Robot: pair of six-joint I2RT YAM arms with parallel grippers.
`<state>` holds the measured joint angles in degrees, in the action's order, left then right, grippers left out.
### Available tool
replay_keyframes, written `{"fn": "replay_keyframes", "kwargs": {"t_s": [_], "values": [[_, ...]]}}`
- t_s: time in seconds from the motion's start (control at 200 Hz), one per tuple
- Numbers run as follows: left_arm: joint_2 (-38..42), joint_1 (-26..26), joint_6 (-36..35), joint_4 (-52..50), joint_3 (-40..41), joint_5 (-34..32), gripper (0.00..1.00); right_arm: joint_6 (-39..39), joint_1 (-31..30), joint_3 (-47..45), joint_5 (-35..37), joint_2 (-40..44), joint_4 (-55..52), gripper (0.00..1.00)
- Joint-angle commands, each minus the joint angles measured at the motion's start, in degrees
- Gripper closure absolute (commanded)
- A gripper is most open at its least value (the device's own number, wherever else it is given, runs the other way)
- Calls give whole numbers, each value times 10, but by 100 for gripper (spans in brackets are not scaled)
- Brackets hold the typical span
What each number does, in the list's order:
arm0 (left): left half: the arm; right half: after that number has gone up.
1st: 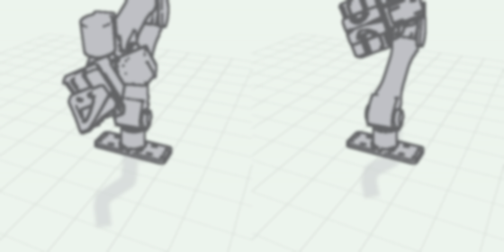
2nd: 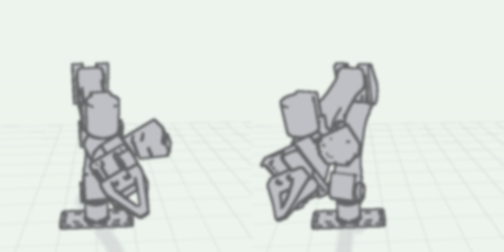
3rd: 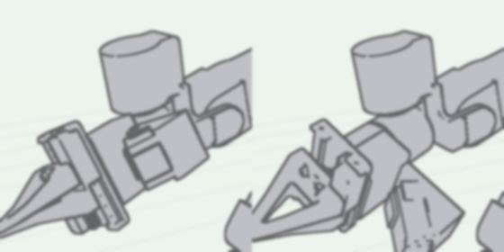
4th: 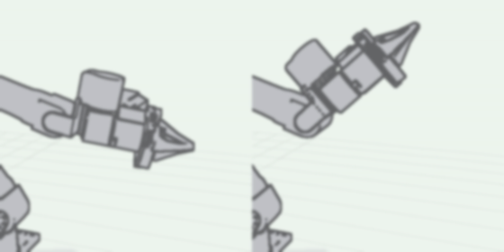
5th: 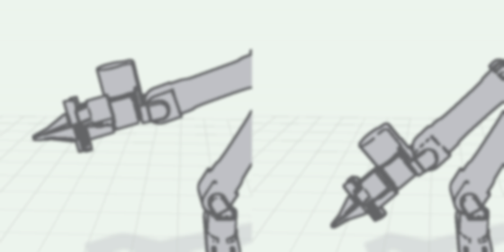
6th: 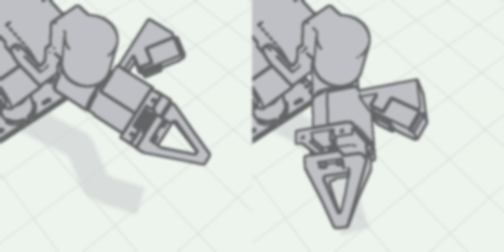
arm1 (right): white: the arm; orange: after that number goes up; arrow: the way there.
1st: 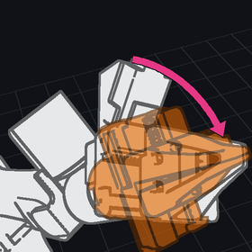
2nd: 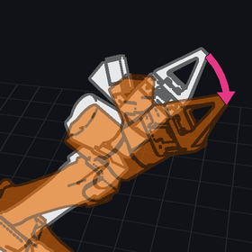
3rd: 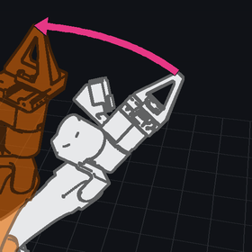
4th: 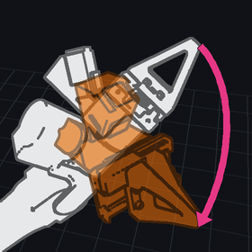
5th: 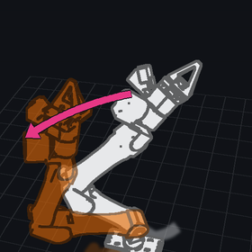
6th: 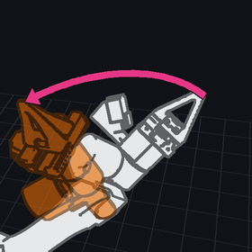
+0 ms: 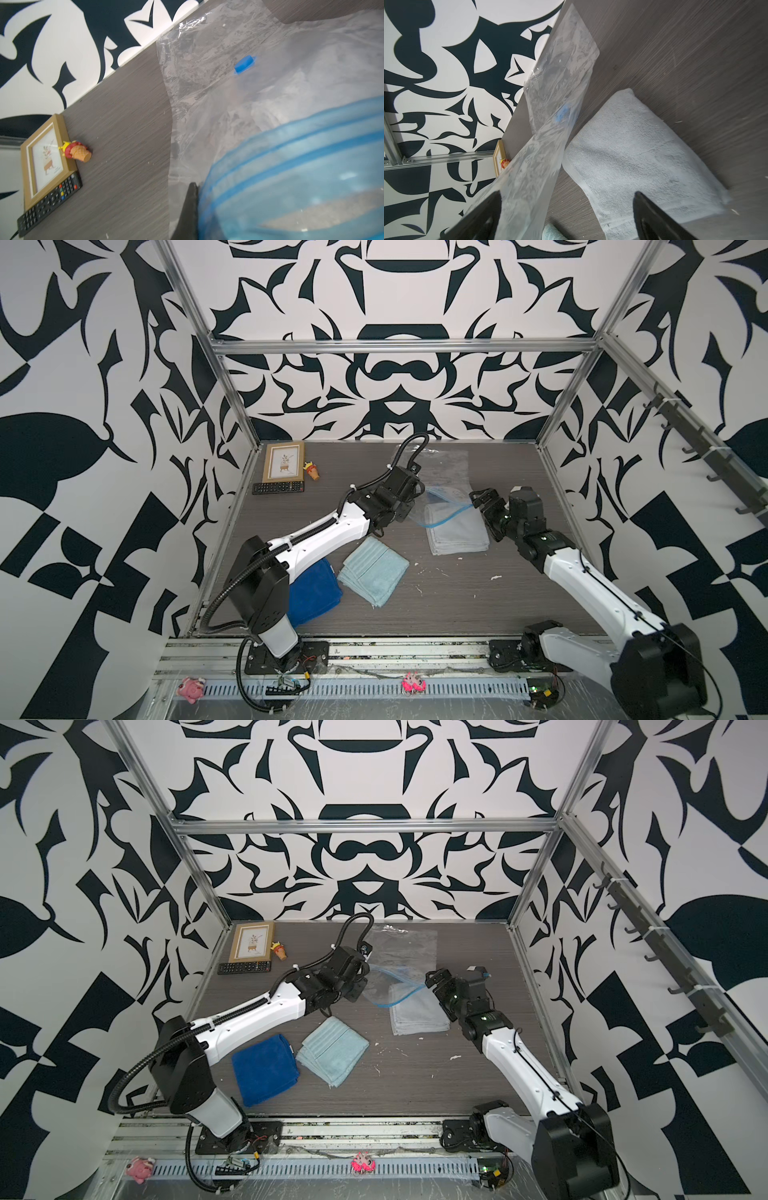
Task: Place the folded towel into the vacuum bag
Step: Adjust the vacuum bag at the center of the board.
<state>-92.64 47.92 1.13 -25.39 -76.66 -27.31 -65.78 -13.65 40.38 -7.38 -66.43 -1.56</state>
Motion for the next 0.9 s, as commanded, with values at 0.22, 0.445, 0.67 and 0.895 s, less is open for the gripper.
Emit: {"fn": "replay_keyframes", "kwargs": {"t_s": [0.22, 0.445, 0.67, 0.895], "values": [[88, 27, 69, -43, 56, -57, 100, -21, -72, 102, -64, -164, 144, 1], [82, 35, 91, -56, 72, -51, 100, -1, -82, 149, -62, -233, 152, 1], [45, 34, 102, -79, 59, -50, 100, 73, -74, 190, -13, -237, 98, 1], [7, 34, 101, -138, 19, -76, 100, 100, -58, 235, -34, -262, 86, 1]]}}
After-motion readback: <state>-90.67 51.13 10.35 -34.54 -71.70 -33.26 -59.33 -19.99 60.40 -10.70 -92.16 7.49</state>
